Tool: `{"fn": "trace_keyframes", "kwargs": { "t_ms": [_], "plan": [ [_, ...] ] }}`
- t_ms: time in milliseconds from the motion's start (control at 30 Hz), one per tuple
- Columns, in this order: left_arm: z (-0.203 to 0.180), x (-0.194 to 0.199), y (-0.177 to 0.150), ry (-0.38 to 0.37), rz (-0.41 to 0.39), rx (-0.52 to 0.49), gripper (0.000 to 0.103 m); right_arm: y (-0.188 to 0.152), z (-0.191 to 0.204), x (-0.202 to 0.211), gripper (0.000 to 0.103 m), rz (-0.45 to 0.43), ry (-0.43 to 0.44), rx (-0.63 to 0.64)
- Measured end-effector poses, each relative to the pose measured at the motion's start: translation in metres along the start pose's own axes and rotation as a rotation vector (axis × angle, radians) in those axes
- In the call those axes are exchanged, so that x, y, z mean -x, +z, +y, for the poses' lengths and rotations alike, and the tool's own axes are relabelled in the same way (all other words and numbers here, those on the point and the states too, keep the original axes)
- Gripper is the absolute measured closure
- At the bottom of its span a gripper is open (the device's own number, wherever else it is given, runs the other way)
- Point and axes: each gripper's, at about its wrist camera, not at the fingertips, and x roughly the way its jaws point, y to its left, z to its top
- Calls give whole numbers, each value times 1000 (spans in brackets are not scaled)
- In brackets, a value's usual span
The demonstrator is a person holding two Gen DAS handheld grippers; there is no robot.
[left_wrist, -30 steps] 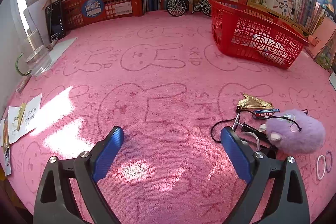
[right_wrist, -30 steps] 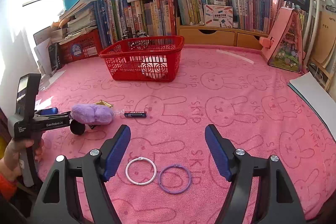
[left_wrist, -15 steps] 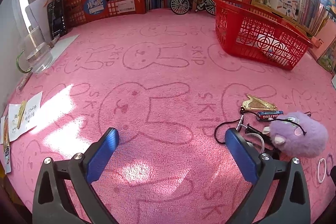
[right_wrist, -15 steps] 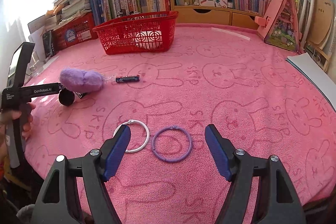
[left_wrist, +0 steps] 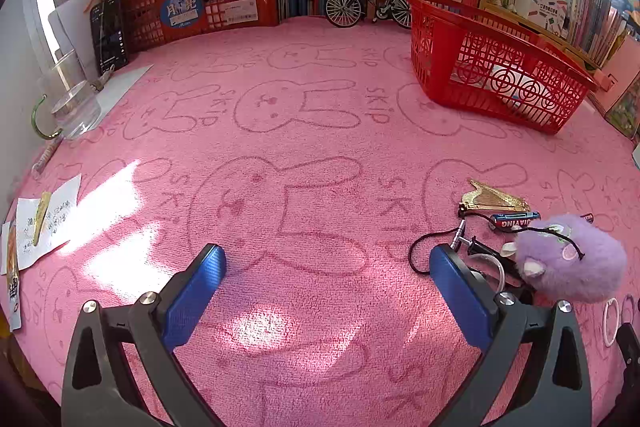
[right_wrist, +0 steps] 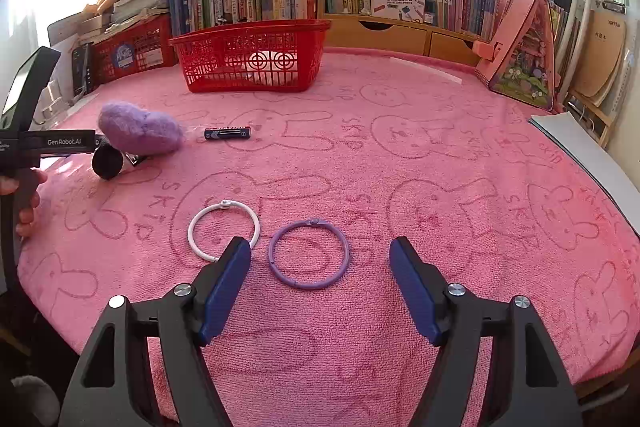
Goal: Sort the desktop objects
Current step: 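Reach the left gripper to the black round lid and close on it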
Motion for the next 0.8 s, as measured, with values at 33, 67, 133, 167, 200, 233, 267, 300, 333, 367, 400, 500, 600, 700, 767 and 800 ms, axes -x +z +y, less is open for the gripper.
{"fn": "trace_keyframes", "kwargs": {
  "t_ms": [33,67,133,167,200,233,267,300,333,367,400,500,600,700,767,800],
  "plan": [
    [0,0,0,0,0,0,0,1,0,-2,30,-1,5,-5],
    [0,0,0,0,0,0,0,1,-1,-3,30,-4,10,-14],
    [0,0,0,0,0,0,0,1,0,-5,30,-15,4,-14],
    [0,0,0,0,0,0,0,1,1,-5,30,-23,-1,-11],
    [1,0,0,0,0,0,0,0,2,-5,30,-32,-5,-13],
    [1,0,0,0,0,0,0,-1,3,-4,31,-40,-9,-15],
    [1,0,0,0,0,0,0,-2,3,-4,32,-48,-12,-16],
    [1,0,0,0,0,0,0,-4,4,-3,32,-58,-14,-17],
    [1,0,0,0,0,0,0,-5,5,-3,33,-68,-18,-20],
    [1,0,0,0,0,0,0,-6,5,-2,33,-78,-23,-22],
    [1,0,0,0,0,0,0,-7,6,-2,33,-86,-28,-22],
    [1,0,0,0,1,0,0,-8,7,-2,33,-100,-33,-25],
    [0,0,0,0,1,0,0,-8,7,-2,33,-106,-33,-23],
    [0,0,0,0,1,1,0,-8,7,-3,33,-109,-33,-21],
    [0,0,0,0,1,0,0,-9,7,-3,33,-109,-34,-21],
    [0,0,0,-1,1,0,0,-9,7,-3,33,-109,-35,-21]
  ]
}}
